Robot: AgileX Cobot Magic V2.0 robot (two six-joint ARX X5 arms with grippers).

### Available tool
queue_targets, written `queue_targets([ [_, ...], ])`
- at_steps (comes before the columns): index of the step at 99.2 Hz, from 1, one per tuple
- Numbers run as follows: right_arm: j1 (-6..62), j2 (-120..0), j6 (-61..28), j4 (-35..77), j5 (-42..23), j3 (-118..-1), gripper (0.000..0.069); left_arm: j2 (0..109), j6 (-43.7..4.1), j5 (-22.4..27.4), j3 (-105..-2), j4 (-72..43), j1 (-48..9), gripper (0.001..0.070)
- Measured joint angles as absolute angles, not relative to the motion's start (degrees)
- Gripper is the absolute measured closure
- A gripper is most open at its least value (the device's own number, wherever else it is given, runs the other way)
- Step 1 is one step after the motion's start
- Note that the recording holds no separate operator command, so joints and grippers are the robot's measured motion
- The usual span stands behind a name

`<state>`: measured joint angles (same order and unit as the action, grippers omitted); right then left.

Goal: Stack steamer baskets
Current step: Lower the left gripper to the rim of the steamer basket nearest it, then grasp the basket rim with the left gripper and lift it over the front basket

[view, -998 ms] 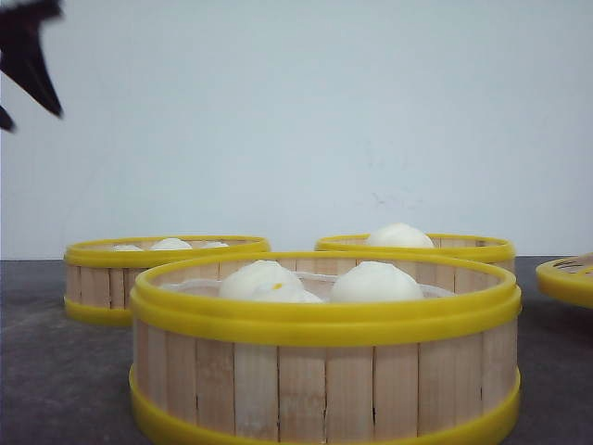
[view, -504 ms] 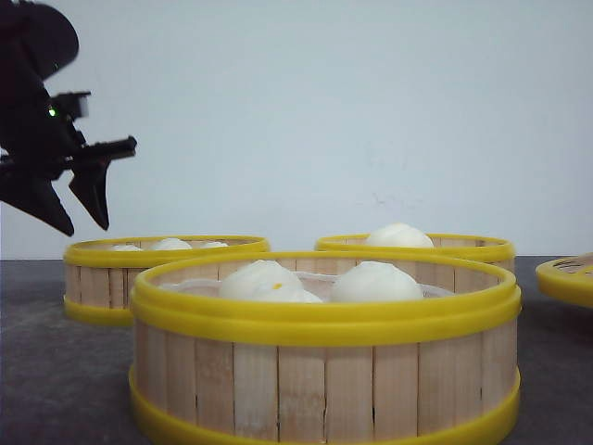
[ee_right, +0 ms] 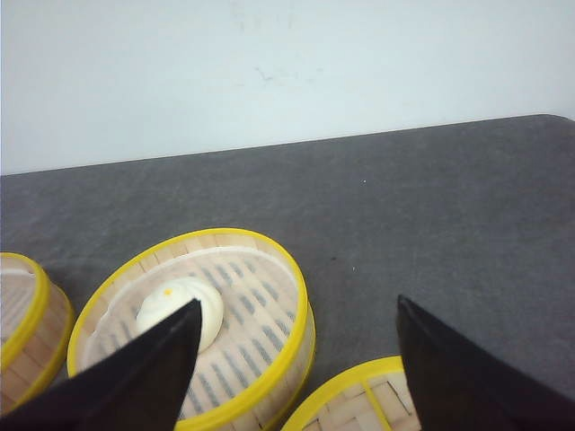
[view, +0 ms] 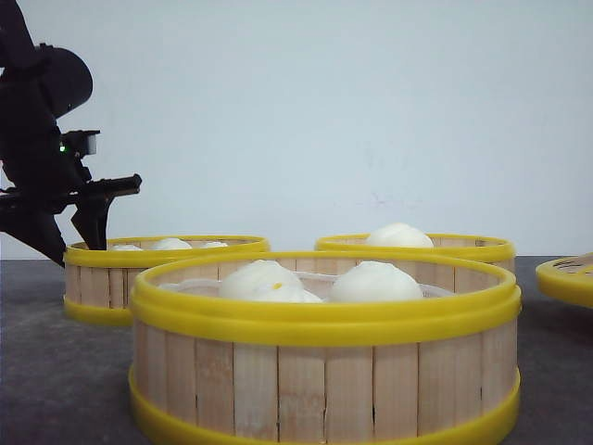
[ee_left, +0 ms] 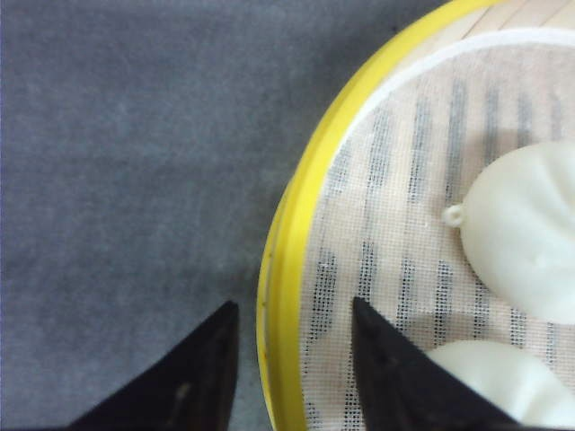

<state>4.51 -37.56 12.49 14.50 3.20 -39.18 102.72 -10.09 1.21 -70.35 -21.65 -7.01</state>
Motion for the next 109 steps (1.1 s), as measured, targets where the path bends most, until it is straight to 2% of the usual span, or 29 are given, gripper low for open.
queue_targets([
  [19,4.5,-38.0,12.5,13.8,3.1,-39.2,0.0274,102.8,-10.1,0.9,-70.3,-21.5,-7.0,0.0648],
  [25,4.5,-38.1,12.5,13.8,3.1,-39.2,0.0274,102.8,-10.3,0.6,-70.3,-21.6,-7.0,0.0671],
  [52,4.5,-38.2,12.5,13.8,3.1,-39.2,0.0274,102.8,-12.4,0.7,-70.4,-21.5,-6.7,0.0681],
  [72,4.5,-38.2,12.5,12.8,3.1,-39.2,0.0274,101.4,-15.4,4.3,-71.2,-22.4,-4.4,0.0682],
  [93,4.5,-38.2,12.5,12.8,3.1,-39.2,0.0274,89.1,-16.1,8.0,-71.3,-23.7,-1.3,0.0682],
  [109,4.5,-38.1,12.5,12.8,3.7,-39.2,0.0274,79.3,-14.9,12.9,-71.8,-29.6,-2.5,0.0682],
])
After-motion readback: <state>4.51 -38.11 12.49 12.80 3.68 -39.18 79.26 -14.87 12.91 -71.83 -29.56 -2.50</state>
